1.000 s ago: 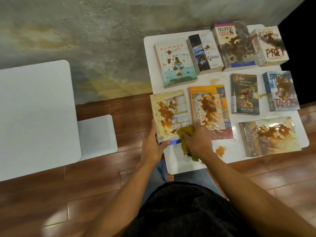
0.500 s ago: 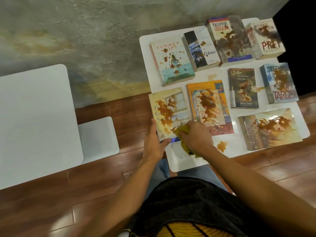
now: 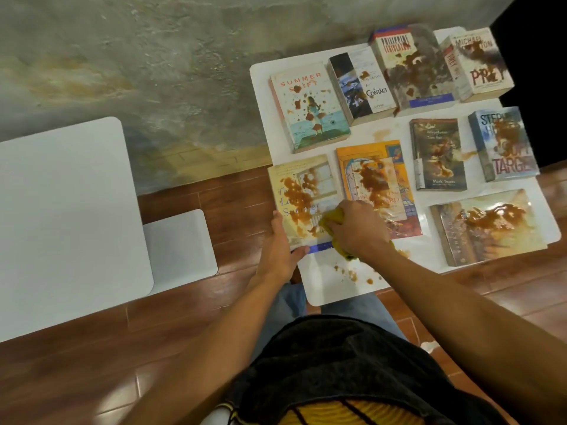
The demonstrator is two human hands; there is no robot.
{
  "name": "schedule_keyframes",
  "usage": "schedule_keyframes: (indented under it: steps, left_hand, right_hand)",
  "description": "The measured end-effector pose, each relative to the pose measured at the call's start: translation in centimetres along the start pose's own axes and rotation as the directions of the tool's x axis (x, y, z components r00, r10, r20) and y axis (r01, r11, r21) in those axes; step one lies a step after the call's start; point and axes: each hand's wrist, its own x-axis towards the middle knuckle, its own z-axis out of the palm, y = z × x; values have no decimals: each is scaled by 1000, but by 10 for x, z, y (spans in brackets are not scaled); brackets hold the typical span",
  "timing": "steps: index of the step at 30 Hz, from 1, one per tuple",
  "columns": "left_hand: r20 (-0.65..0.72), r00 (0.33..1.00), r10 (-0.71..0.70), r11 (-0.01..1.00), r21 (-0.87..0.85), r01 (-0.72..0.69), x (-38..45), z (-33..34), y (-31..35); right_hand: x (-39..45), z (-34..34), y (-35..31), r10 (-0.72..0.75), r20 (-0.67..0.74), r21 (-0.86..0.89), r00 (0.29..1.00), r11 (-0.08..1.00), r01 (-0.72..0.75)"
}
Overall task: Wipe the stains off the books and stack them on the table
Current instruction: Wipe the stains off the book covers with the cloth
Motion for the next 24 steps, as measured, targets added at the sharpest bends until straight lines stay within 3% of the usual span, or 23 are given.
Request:
schedule_keyframes:
  steps: [6, 11, 15, 24]
  left_hand:
    - [-17, 1000, 19, 1000, 5, -19, 0, -1, -3]
    - [-28, 999, 35, 999, -21, -36, 2, 1, -7]
    - [-30, 999, 36, 999, -27, -37, 1, 3, -8]
    - [-45, 988, -150, 938, -323, 127, 4, -11, -14]
  right_hand:
    - [-12, 17, -9, -139, 39, -99, 990, 985, 142]
    - [-4, 14, -12, -87, 7, -44, 996, 995, 87]
    - [-13, 24, -14, -133, 39, -100, 990, 986, 136]
    - [-7, 32, -35, -124, -1, -33, 992, 992, 124]
